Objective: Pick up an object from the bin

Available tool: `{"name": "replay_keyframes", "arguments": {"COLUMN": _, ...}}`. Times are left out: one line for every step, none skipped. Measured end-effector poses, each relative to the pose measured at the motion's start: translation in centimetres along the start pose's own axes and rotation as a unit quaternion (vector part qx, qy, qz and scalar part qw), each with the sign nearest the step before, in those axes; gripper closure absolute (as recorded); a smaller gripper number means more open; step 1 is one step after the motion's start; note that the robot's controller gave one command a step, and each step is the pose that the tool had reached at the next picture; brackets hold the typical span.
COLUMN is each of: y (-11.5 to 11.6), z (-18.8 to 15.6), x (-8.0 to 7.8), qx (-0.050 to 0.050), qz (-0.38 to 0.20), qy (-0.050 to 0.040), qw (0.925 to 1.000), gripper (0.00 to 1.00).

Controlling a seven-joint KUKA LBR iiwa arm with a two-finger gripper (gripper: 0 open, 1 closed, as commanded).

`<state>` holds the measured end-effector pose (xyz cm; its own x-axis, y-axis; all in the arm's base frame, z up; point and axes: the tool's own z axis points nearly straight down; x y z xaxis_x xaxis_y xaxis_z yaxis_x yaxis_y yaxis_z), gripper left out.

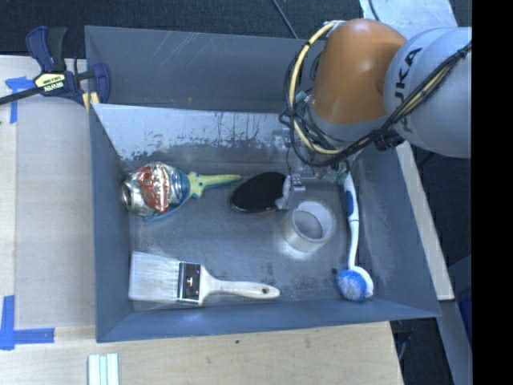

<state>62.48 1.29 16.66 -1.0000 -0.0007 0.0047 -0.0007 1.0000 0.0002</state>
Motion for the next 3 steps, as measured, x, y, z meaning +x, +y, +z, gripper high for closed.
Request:
{"name": "replay_keyframes", "arguments": {"y": 0.0, "z": -0.5, "x": -0.2, "qx": 0.000, "qz": 0.000, "qy": -0.0043, "qw": 1.0000, "gripper": 0.00}}
{"name": "replay_keyframes", "arguments": {"y": 0.3, "z": 9.7, "x": -0.3, "qx": 0.000, "qz": -0.030, "qy": -0.0025, "qw": 0.9996, "gripper": 0.00}}
{"name": "replay_keyframes", "arguments": {"y": 1.5, "z": 5.5, "x": 0.3, "qx": 0.001, "qz": -0.037, "qy": -0.0119, "qw": 0.9992, "gripper": 0.00}}
